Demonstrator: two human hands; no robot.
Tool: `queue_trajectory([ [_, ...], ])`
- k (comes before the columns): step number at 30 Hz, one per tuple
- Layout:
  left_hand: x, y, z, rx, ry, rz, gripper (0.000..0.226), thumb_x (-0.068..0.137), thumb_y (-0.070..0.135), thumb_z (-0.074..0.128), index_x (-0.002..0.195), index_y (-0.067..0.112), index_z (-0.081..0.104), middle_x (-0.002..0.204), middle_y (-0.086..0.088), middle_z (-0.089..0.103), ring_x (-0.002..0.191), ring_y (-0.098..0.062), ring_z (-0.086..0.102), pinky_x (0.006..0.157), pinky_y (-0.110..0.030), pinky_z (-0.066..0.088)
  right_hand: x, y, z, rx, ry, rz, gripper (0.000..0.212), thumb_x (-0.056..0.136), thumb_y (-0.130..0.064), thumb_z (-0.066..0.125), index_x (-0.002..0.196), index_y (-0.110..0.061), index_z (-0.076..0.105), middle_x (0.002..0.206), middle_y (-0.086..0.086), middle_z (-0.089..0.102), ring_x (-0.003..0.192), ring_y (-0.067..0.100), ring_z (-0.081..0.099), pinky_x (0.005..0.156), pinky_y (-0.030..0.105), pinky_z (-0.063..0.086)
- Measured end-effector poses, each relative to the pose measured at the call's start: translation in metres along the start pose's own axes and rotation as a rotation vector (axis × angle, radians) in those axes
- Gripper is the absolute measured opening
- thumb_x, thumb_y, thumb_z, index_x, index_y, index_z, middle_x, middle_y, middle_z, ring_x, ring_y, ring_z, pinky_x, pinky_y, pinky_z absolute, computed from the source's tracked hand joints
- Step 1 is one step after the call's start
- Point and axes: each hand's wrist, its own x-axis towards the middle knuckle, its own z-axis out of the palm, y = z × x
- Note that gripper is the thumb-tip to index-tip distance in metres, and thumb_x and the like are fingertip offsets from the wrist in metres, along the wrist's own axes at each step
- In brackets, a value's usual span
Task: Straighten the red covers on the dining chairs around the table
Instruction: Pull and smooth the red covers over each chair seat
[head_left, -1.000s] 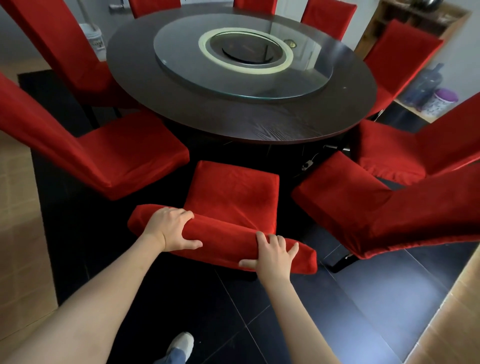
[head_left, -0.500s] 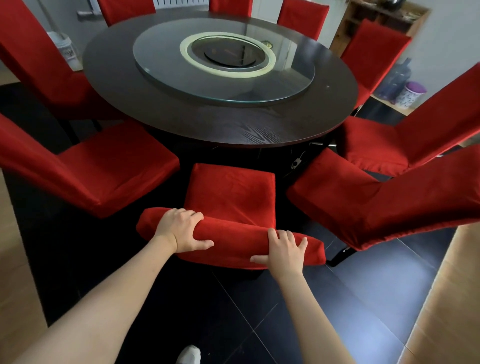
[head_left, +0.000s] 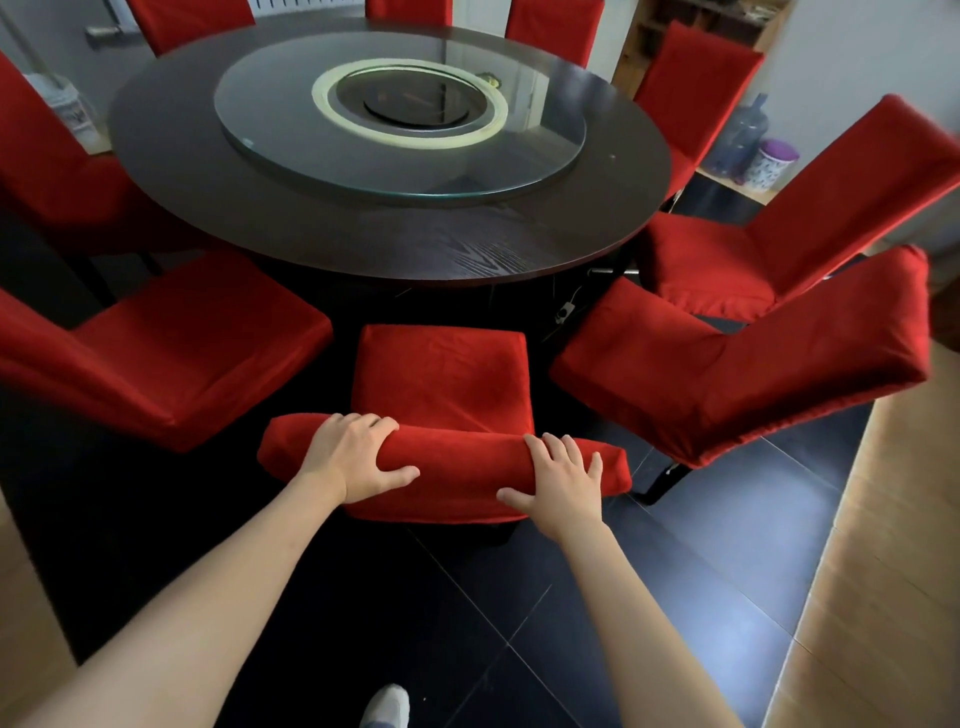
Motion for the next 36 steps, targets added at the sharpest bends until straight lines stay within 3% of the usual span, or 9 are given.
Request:
queue_trajectory([
  [3,-0.003,0.012,-0.003,-0.086,0.052,0.005,0.071,0.078,0.073,0.053,0.129,0.023,0.056,0.124,0.004,0.062,0.11,-0.018,0.058,0.097,-0.033,0.04,-0.004,0.009,-0.009,0.058,0.008,0.005,0.082,0.085,-0.065,0.055,0.15,-0.025,0.026,0.158,0.002,0.024,0.148,0.024,0.01,0.116,0.057,0.007],
  [10,0.007,0.076,-0.022,-0.161,0.087,0.02,0.069,0.08,0.069,0.054,0.13,0.022,0.054,0.119,0.002,0.064,0.109,-0.019,0.059,0.094,-0.034,0.045,-0.019,0.06,-0.036,0.025,0.053,0.04,0.074,0.088,-0.062,0.052,0.148,-0.024,0.03,0.155,0.002,0.032,0.147,0.026,0.016,0.115,0.057,0.01],
  [28,0.043,0.301,-0.031,-0.212,0.199,-0.008,0.057,0.085,0.06,0.057,0.126,0.02,0.058,0.111,0.0,0.068,0.106,-0.02,0.061,0.095,-0.036,0.042,-0.052,0.299,-0.095,0.036,0.096,0.085,0.065,0.091,-0.055,0.053,0.144,-0.021,0.037,0.146,0.003,0.043,0.138,0.025,0.033,0.114,0.055,0.016],
  [36,0.104,0.385,-0.053,-0.228,0.248,0.059,0.063,0.082,0.065,0.05,0.126,0.019,0.058,0.111,0.001,0.068,0.105,-0.021,0.062,0.092,-0.036,0.044,-0.028,0.378,-0.138,0.029,0.217,0.099,0.062,0.089,-0.056,0.055,0.14,-0.022,0.042,0.14,0.0,0.049,0.134,0.024,0.034,0.111,0.051,0.02],
])
